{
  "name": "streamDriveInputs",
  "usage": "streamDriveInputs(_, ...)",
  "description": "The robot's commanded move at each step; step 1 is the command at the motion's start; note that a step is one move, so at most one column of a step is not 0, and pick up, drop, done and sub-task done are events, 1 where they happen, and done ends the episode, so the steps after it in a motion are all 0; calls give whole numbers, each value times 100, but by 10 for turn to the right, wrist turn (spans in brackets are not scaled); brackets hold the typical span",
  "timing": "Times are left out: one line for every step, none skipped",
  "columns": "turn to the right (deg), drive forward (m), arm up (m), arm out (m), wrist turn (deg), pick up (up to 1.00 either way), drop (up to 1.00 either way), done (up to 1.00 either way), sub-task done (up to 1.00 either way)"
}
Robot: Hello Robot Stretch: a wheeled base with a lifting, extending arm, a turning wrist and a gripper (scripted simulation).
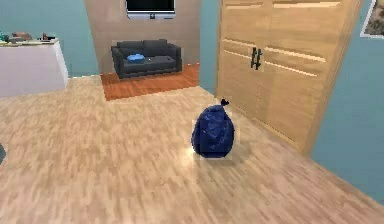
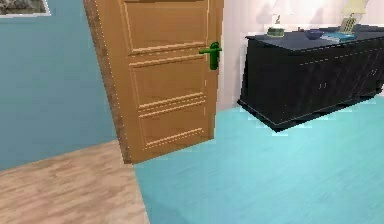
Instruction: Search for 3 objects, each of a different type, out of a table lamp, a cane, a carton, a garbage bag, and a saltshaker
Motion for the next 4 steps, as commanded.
streamDriveInputs(0,20,0,0,0,0,0,0,0)
streamDriveInputs(-450,0,0,0,0,0,0,0,0)
streamDriveInputs(-360,0,0,0,0,0,0,0,0)
streamDriveInputs(0,15,0,0,0,0,0,0,0)
